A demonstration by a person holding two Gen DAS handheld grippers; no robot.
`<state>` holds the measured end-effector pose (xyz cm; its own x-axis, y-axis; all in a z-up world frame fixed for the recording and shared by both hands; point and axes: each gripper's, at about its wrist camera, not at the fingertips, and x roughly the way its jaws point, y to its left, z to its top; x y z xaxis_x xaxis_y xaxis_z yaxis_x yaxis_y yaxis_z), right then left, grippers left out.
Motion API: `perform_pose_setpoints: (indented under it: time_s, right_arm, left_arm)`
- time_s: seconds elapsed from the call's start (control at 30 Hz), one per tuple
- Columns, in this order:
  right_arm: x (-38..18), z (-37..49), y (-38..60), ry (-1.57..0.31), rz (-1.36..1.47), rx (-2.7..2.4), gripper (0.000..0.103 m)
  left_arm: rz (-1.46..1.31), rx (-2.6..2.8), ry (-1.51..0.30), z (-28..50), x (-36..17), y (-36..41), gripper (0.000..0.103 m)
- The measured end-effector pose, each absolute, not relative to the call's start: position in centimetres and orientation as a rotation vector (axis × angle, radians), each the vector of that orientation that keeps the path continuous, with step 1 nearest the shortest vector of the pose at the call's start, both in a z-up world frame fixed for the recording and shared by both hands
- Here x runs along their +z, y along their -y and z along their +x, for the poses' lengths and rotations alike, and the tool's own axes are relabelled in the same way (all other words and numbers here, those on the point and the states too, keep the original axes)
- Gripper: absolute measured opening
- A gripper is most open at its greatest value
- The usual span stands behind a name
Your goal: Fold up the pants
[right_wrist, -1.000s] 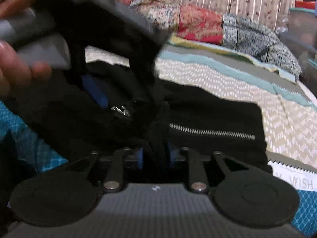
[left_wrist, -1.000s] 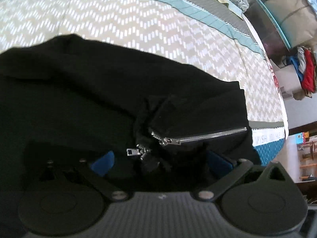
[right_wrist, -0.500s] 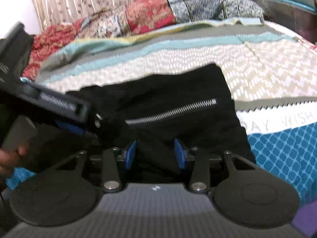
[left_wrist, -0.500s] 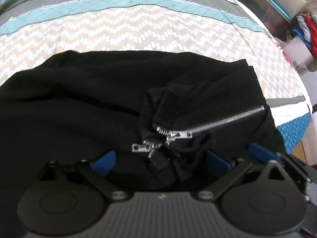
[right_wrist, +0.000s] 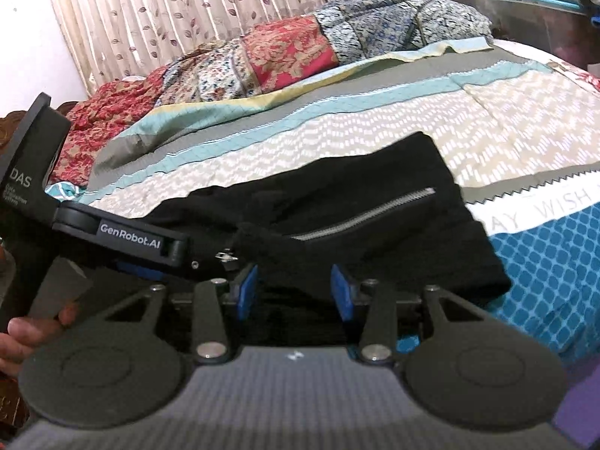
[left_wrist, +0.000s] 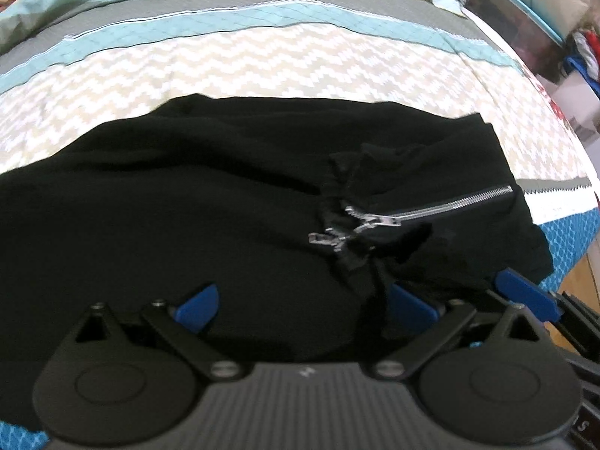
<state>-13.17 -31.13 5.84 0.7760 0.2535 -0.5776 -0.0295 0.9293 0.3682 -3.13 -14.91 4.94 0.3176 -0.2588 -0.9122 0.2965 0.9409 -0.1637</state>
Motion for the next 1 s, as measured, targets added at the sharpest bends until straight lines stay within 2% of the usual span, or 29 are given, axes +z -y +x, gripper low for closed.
perform_pose_setpoints:
  time_s: [0.23,0.33,0.43,0.6,0.8,1.0]
  right_arm:
    - [6.1,-12.8,26.9,-0.68,0.323,0.233,0.045]
    - [6.3,-12.7,24.2,-0.694,0.303,0.282,0.039]
    - [6.4,-12.1,21.6,-0.715,0.266,0.348,0.034]
    - [6.8,-10.9,16.3,-0.74,0.181,0.477,0.034]
    - [7.3,-8.8,10.2,-0.755,0.088,0.606,0.032]
    - [8.6,-5.3,5.3,-0.735,0.102,0.711,0.022]
  left_arm:
    - [-0.005,-0.318,-1.155,-4.1,5.9,9.9,0.101]
    - [-0.045,-0.303,-1.133,-5.1,6.5,6.4,0.101]
    - [-0.123,-0.298,-1.101,-6.7,7.2,1.7,0.101]
    - [-0.356,-0.196,-1.018,-9.9,7.9,-9.0,0.103]
    - [-0.649,0.009,-0.984,-11.3,5.7,-19.7,0.103]
    - [-0.843,-0.016,-0.986,-9.3,2.5,-22.8,0.103]
